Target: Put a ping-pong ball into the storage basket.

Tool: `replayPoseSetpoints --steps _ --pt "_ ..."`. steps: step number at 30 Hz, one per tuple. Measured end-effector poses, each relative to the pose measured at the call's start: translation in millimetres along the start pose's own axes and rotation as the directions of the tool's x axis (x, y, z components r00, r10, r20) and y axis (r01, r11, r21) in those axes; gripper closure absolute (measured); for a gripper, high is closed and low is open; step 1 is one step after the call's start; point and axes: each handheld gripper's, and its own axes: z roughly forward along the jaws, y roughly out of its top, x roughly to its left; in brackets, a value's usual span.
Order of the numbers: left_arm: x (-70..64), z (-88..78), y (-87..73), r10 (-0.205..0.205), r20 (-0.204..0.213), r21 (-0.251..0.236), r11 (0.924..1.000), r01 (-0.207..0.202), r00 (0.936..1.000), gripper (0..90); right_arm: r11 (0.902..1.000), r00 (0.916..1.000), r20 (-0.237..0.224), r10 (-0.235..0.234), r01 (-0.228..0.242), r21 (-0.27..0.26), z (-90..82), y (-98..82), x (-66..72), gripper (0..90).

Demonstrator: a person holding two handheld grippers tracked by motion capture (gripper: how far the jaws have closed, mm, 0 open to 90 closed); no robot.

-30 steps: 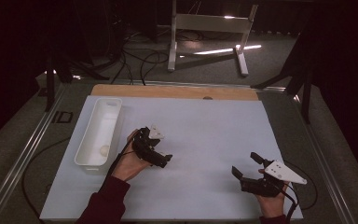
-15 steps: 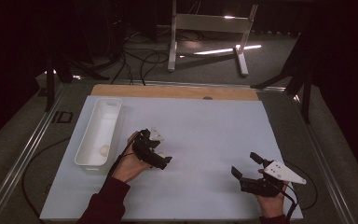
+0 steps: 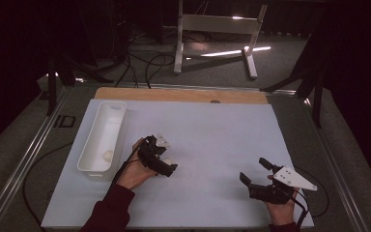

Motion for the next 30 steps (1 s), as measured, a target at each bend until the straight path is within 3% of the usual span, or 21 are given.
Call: replayPoseSetpoints --steps 11,14,21,30 --pt "-0.8 6.0 -3.0 -0.001 0.004 0.042 0.9991 0.001 1.0 3.9 1.0 1.0 0.001 -0.003 0.003 -0.002 -0.2 0.2 -0.1 8.8" --pt "-2.0 7.7 -3.8 0.002 -0.011 0.057 0.9984 -0.001 0.9999 5.5 1.0 1.0 0.001 -0.003 0.003 -0.001 -0.2 0.1 -0.1 8.9" --pt "-3.0 10.5 -6.2 0.002 -0.039 0.077 0.997 0.001 0.9993 15.7 1.0 1.0 0.001 -0.003 0.003 -0.002 -0.2 0.3 -0.1 8.9" --pt "-4.2 12.1 -7.6 0.015 -0.004 0.089 0.996 -0.015 0.9999 32.3 1.0 1.0 0.002 -0.004 0.004 -0.002 -0.6 0.4 -0.3 8.8"
